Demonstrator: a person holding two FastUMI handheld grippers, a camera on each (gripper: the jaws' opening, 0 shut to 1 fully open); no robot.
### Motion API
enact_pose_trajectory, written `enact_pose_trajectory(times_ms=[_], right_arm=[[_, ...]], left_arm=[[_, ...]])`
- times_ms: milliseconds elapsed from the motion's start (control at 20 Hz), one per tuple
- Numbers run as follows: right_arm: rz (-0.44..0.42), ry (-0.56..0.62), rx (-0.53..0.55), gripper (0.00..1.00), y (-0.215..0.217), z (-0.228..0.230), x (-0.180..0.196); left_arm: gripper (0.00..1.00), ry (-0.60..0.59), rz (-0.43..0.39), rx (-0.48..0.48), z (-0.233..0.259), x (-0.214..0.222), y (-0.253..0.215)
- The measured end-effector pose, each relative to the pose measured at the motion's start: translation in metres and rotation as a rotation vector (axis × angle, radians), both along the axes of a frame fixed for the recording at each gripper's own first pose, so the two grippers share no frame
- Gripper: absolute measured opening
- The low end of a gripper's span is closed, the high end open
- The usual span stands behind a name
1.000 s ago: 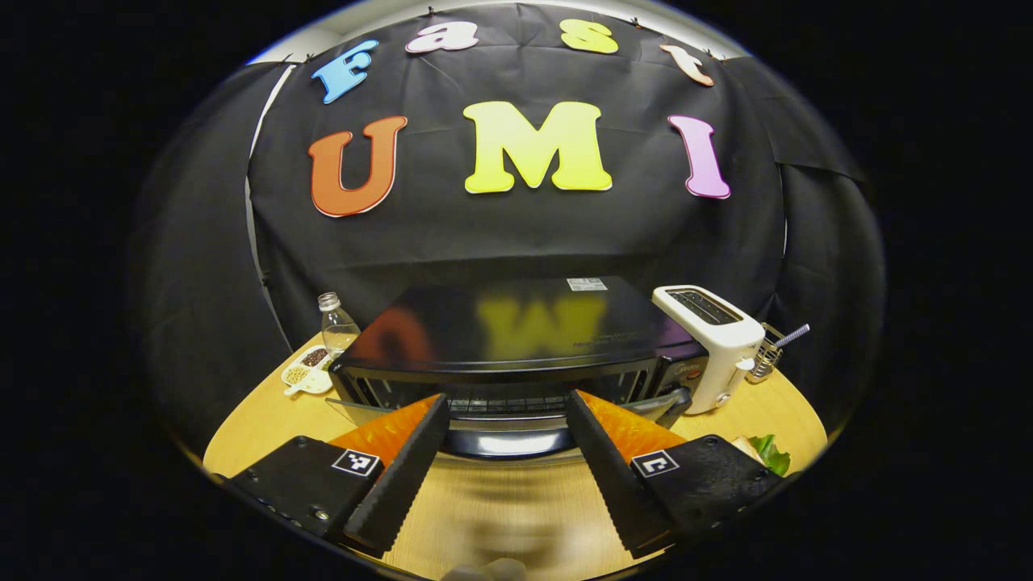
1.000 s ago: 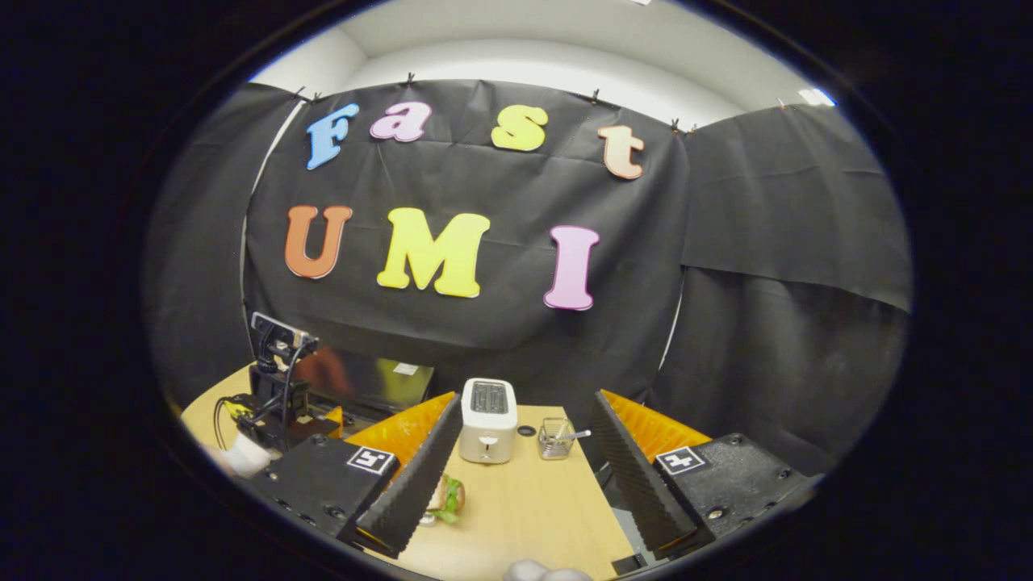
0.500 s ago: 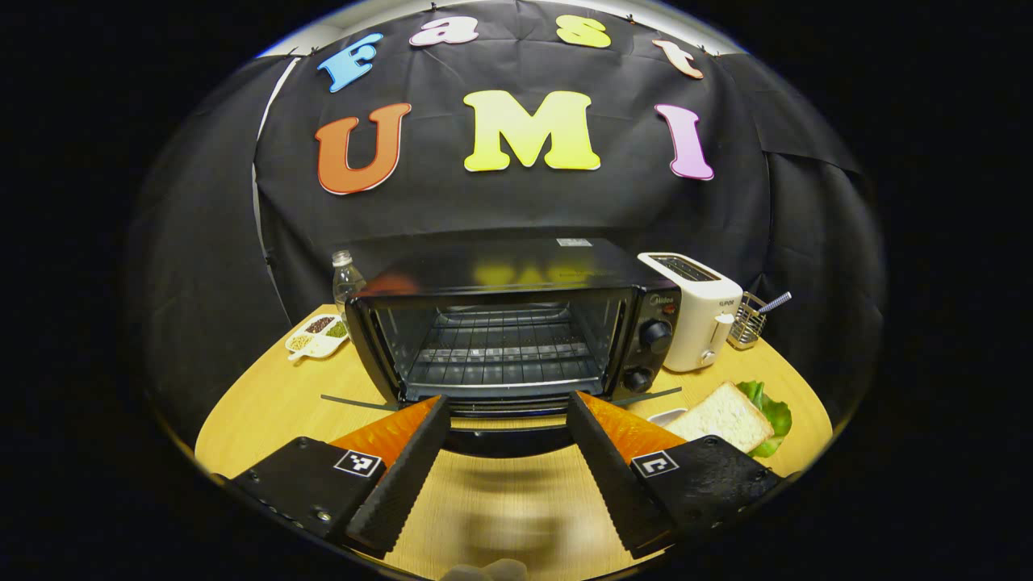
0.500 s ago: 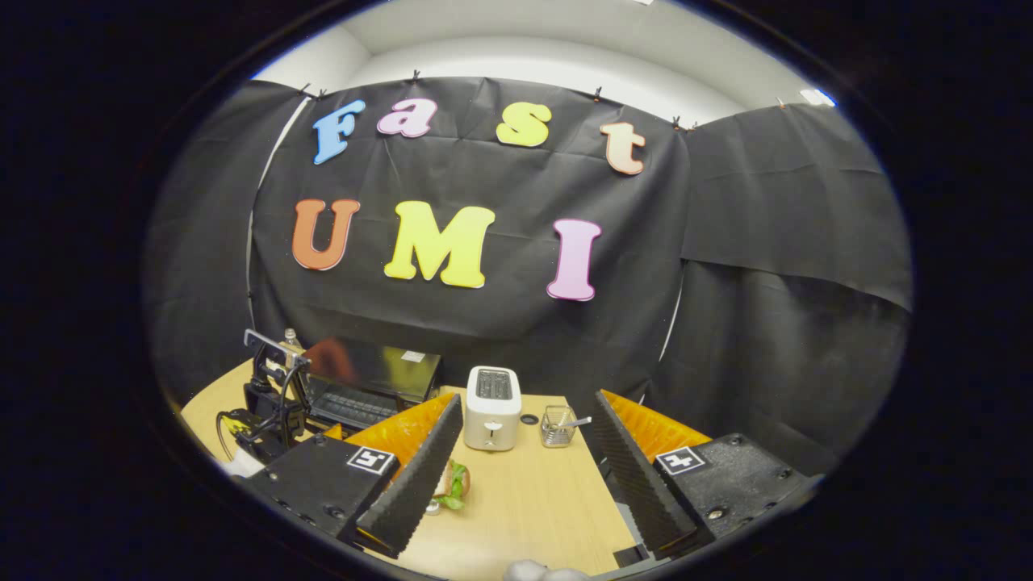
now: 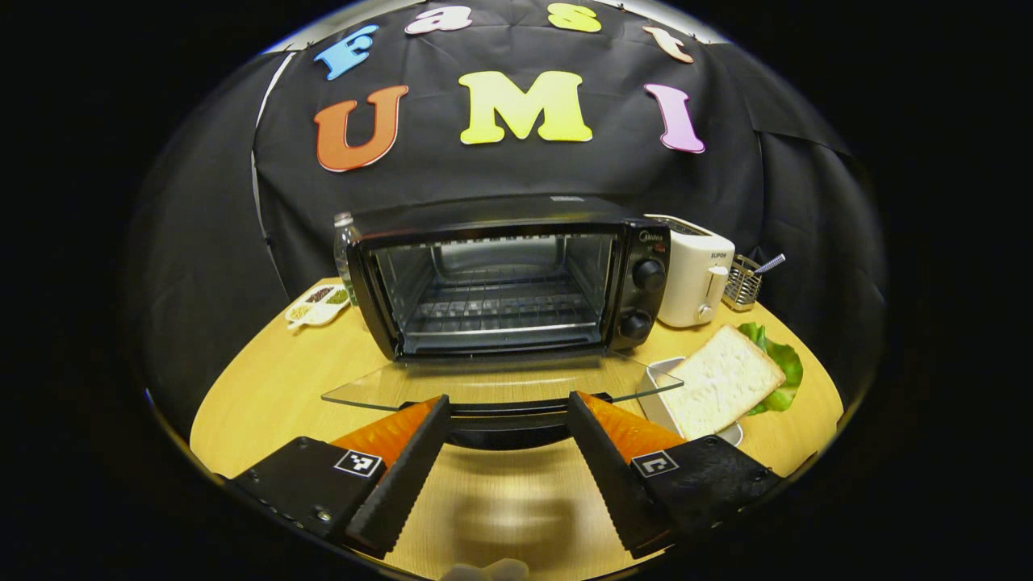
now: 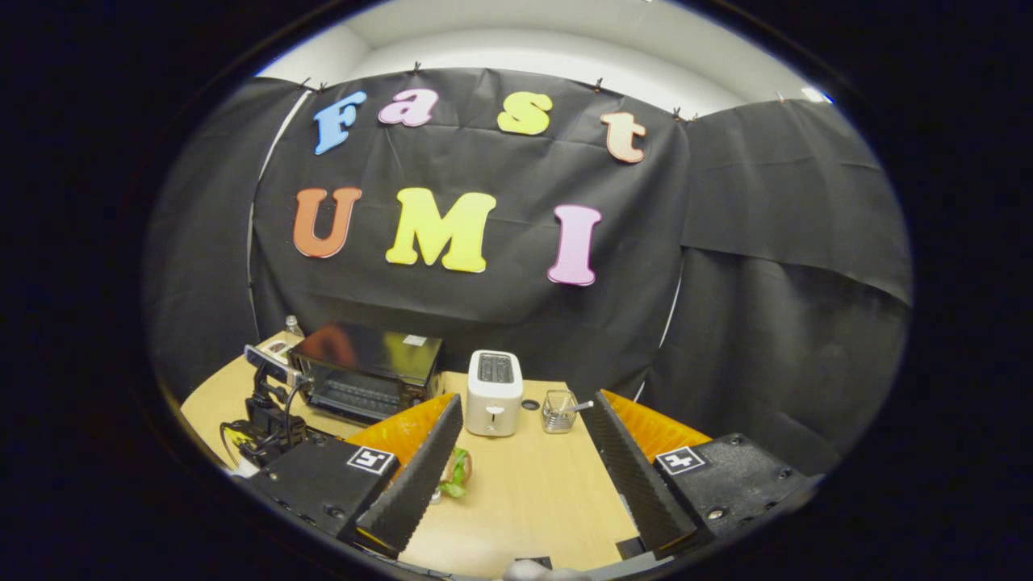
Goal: Open the electric oven with the left hand, put the food in, and close the electric oven.
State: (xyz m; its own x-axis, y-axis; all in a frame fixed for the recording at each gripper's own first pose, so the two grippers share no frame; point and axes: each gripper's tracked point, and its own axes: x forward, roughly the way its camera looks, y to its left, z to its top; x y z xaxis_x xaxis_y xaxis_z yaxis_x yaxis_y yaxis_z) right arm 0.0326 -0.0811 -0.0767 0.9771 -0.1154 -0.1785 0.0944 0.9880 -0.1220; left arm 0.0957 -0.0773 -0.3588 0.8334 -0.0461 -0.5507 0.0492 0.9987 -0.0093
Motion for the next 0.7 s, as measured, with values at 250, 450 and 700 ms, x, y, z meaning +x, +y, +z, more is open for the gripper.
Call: enact_pose_trajectory(times_ms=[250, 450, 700], right_arm=[[-0.008, 0.022, -0.002, 1.00, -0.001, -0.008, -0.001], [-0.012, 0.035, -0.003, 1.00, 0.000, -0.012, 0.000], [-0.008, 0.056, -0.015, 1.00, 0.002, -0.021, 0.000]], left_arm=[[0.96, 0.045, -0.009, 0.014, -0.019, -0.012, -0.002], [0.94, 0.129, -0.007, 0.002, -0.051, -0.021, -0.005], [0.96, 0.173, -0.009, 0.004, -0.067, -0.026, -0.006]])
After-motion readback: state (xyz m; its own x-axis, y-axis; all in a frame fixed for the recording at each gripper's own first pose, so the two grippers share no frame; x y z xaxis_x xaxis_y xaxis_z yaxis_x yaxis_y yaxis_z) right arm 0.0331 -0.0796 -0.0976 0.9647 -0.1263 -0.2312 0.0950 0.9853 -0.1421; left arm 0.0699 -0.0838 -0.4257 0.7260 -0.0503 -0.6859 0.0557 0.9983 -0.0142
